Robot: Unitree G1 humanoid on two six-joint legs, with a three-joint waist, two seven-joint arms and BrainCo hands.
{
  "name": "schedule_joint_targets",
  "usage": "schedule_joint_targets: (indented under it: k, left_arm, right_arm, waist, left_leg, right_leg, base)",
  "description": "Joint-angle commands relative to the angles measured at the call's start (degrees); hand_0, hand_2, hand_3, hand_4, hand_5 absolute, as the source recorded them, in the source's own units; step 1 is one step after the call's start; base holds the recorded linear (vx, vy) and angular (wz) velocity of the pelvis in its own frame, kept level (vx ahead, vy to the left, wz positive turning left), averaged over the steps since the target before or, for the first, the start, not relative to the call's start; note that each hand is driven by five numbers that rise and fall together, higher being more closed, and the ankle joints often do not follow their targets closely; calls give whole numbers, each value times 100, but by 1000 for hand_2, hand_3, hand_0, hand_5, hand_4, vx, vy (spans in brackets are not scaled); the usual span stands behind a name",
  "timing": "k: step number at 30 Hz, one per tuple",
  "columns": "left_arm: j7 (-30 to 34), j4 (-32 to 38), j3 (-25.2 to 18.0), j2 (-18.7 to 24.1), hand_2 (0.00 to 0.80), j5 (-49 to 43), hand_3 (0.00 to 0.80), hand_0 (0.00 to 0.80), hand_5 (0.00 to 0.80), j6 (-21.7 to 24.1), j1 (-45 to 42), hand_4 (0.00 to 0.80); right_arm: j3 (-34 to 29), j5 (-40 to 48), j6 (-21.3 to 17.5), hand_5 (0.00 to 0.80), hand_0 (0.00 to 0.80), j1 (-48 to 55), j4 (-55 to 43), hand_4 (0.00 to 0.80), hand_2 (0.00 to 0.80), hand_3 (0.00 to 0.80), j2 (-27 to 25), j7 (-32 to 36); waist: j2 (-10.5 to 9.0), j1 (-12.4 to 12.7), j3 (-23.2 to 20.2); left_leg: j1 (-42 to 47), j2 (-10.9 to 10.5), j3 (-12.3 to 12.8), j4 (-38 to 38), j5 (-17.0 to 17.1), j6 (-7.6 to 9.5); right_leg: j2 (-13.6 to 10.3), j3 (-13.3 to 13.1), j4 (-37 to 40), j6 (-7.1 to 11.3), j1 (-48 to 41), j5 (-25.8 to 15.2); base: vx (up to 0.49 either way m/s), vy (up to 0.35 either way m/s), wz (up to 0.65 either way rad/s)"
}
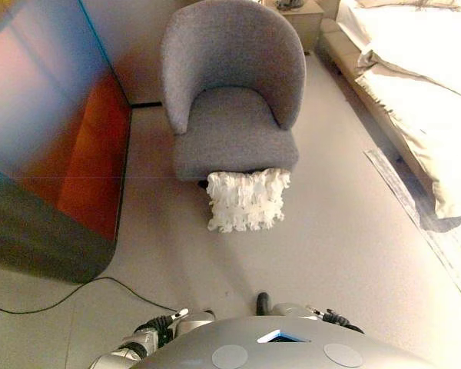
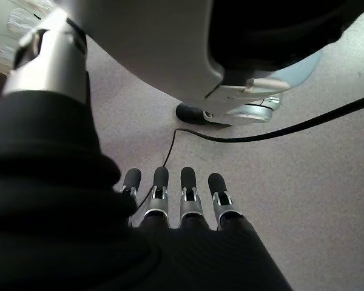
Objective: Pick up the cushion and take it to the sofa
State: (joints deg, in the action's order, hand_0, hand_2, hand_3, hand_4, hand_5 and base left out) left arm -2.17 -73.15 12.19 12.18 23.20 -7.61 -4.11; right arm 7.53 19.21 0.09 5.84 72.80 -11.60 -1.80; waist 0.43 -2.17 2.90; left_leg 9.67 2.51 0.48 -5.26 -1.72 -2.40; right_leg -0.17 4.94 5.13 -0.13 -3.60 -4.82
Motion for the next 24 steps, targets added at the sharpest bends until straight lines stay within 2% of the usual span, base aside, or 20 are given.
schedule_joint_targets:
  k: [1,4,9,24]
  left_arm:
    - [39,-328,-123,-228,0,-10,0,0,0,-67,243,0]
    - [47,-261,-58,-251,0,-73,0,0,0,-140,331,0]
    - [-53,-258,-13,-255,0,-79,0,0,0,-353,287,0]
    - [-158,-230,50,-331,0,-128,0,0,0,-238,203,0]
  right_arm:
    - [162,-106,-25,0,0,-390,387,0,0,0,76,-28]
    - [161,-14,-86,0,0,-418,381,0,0,0,61,-51]
    - [222,-186,-169,0,0,-313,280,0,0,0,116,-176]
    - [349,-230,-199,0,0,-217,219,0,0,0,196,-277]
  waist:
    - [-150,18,48]
    - [-120,12,89]
    - [-92,-66,91]
    - [-99,-68,122]
  left_leg:
    - [-234,-614,517,26,98,575]
    - [-266,-629,383,26,125,575]
    - [-284,-624,377,26,132,552]
    - [-319,-580,429,26,140,521]
  right_leg:
    - [3,-154,-13,250,-173,77]
    - [48,-234,-13,239,-148,64]
    - [49,-233,-13,243,-143,71]
    - [47,-144,-13,239,-134,109]
  base:
    - [0,0,0]
    - [-23,-27,-2]
    - [0,0,0]
    - [6,-6,2]
